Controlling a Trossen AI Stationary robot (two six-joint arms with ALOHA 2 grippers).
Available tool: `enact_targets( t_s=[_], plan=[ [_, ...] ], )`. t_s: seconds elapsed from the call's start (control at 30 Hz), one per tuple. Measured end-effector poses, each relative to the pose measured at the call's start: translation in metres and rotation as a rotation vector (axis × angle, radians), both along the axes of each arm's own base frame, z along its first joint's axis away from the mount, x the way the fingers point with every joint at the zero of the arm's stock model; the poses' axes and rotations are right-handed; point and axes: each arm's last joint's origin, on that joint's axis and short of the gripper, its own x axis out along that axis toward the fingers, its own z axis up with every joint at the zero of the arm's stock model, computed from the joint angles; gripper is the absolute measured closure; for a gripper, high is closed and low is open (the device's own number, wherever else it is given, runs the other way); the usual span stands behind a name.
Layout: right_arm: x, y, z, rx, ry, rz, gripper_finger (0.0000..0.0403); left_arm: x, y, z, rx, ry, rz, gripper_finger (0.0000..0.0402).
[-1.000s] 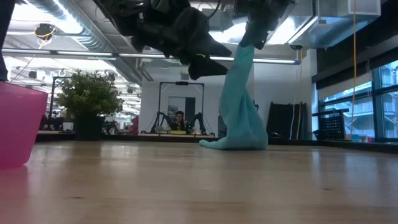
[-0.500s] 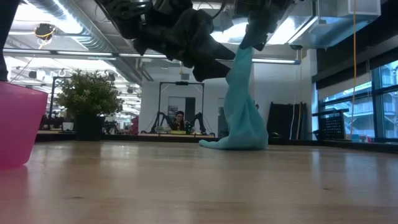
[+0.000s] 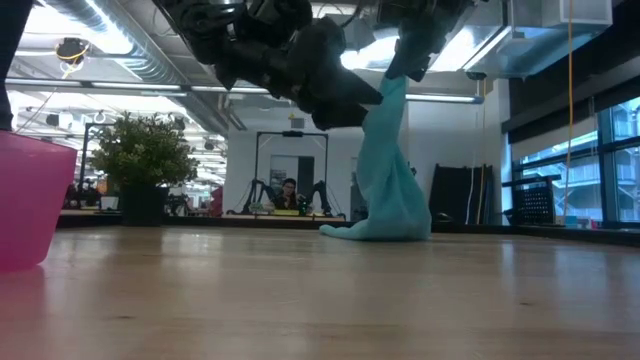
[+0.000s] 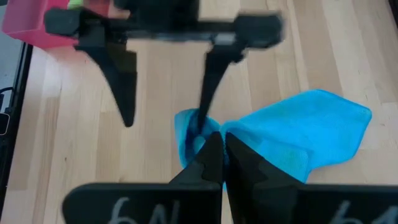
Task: Roll microfiber towels into tight, uniform cylinder then place into a basket
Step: Roll the microfiber blue towel
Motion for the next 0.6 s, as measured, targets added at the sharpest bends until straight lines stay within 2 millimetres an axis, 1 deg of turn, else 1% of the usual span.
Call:
enact_targets(
  t_s=[0.1,0.17,0.23,0.4,0.53,0.6],
  plan=[
    [0.000,0.000,0.000,0.000,0.000,0.000,0.0397,0.001,-0.009,-0.006,-0.016,0.026,-0.048,0.0097],
    [0.000,0.000,0.000,0.000,0.000,0.000,0.0397,0.006,-0.014,-0.008,-0.015,0.002,-0.071,0.0101],
    [0.000,0.000,0.000,0.001,0.001,0.001,0.0397,0.005,-0.016,-0.015,-0.029,0.044,-0.071,0.0105],
    [0.000,0.000,0.000,0.004,0.001,-0.003,0.0397,0.008,-0.015,-0.019,-0.041,0.041,-0.060,0.0117],
    [0.000,0.000,0.000,0.004,0.001,-0.003,0.0397,0.010,-0.013,-0.024,-0.023,0.050,-0.017,0.0118],
    [0.000,0.000,0.000,0.003,0.001,-0.003,0.0397,0.010,-0.013,-0.024,-0.003,0.044,0.018,0.0122]
  ],
)
